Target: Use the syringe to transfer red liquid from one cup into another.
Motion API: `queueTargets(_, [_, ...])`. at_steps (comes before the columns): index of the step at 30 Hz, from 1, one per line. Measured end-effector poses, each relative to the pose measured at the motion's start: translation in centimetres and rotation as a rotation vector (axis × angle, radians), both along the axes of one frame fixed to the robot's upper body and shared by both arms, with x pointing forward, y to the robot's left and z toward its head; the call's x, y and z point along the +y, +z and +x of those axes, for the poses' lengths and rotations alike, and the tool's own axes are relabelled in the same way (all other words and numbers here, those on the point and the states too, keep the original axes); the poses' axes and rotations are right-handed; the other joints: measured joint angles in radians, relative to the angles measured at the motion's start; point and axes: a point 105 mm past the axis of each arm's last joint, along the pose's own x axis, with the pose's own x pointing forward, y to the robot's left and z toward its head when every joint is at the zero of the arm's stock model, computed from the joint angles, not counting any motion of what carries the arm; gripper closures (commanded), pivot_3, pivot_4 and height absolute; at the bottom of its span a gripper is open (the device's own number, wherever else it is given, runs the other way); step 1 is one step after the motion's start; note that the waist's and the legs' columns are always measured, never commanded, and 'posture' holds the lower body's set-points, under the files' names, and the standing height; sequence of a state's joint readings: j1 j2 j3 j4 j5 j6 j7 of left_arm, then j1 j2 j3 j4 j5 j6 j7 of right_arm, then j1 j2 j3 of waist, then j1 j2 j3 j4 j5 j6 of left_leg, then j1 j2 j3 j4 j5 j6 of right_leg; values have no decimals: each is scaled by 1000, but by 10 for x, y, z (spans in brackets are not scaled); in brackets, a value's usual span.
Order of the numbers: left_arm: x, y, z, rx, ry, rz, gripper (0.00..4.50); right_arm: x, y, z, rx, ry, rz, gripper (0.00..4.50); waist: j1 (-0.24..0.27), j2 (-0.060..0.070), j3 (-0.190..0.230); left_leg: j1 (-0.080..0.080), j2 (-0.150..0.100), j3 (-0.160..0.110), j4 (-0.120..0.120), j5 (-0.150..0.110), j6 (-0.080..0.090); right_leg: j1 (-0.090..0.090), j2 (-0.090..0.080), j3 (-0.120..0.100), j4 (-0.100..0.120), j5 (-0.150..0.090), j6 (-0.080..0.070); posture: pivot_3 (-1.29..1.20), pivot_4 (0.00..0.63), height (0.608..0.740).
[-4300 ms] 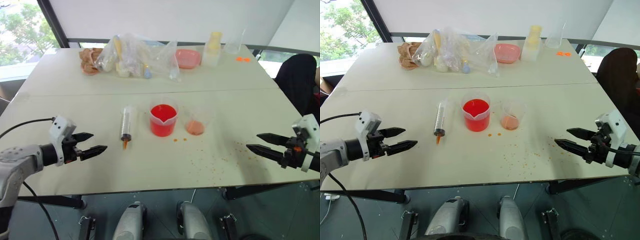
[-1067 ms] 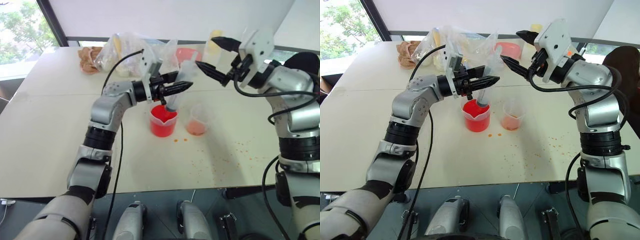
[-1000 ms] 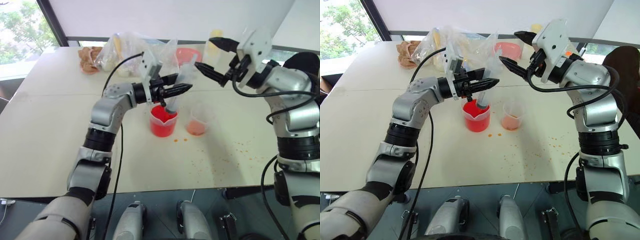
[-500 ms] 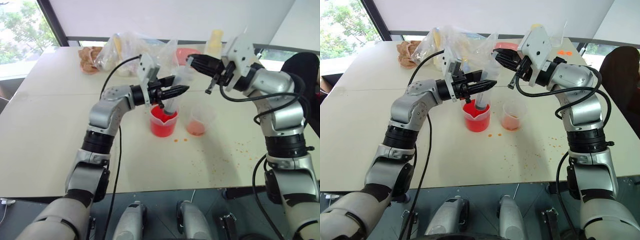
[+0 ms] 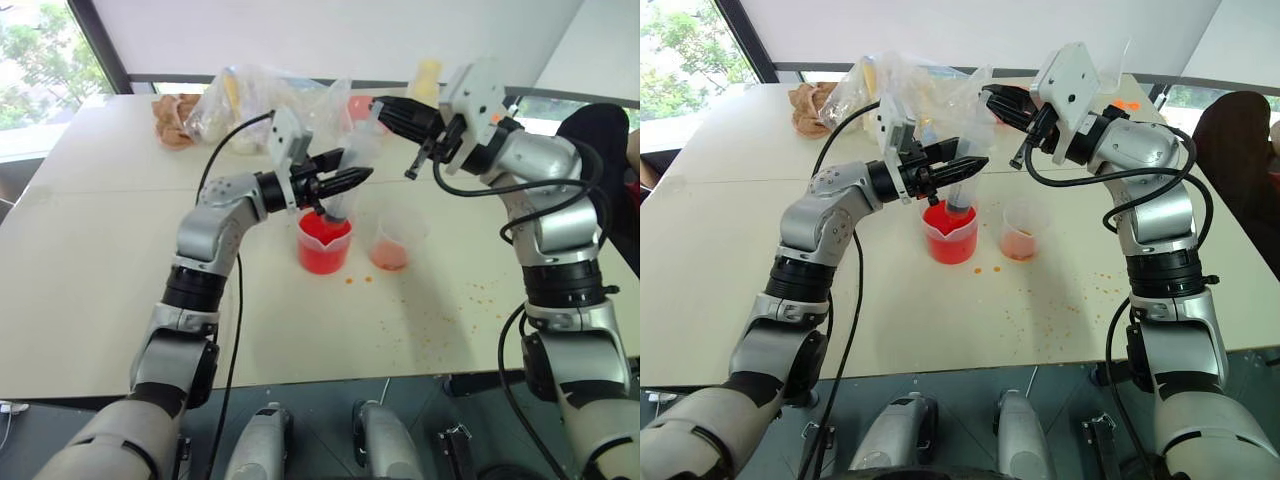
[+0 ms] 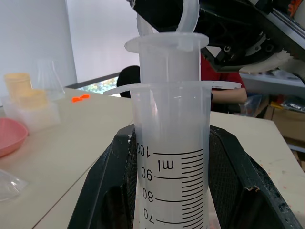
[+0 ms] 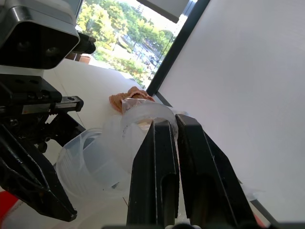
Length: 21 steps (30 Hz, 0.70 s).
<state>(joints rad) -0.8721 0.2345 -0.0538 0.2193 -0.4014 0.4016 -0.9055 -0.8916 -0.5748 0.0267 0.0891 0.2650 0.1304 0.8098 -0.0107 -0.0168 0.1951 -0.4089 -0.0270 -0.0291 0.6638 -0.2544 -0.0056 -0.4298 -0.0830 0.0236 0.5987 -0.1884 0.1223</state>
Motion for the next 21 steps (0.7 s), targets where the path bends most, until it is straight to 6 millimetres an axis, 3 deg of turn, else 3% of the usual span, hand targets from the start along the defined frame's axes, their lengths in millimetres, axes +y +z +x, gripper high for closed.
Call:
queueTargets(8, [1,-3,1,-8,15,8,3008,-1,3,2,-9,-7,0,4478,-2,0,0,0,0,0,0,0,0,0,0,0,0,0,0,0,150,740])
queueTargets(9, [1,-3,1,-8,16,11,3008,-1,3,2,-8,-8,0,3992,-2,0,0,0,0,0,0,0,0,0,0,0,0,0,0,0,150,740])
queueTargets(11, [2,-4,1,-8,16,21,3008,-3,4,3,-11,-17,8,3579,-1,0,0,0,0,0,0,0,0,0,0,0,0,0,0,0,150,740])
queueTargets(17, [7,-4,0,-15,10,58,3008,-21,13,-1,-38,-86,15,650,0,0,0,0,0,0,0,0,0,0,0,0,0,0,0,0,150,740])
queueTargets(21, [9,-1,1,-10,25,57,3008,-45,8,-14,3,-134,51,650,5,0,0,0,0,-1,0,0,0,0,0,0,0,0,0,0,150,740])
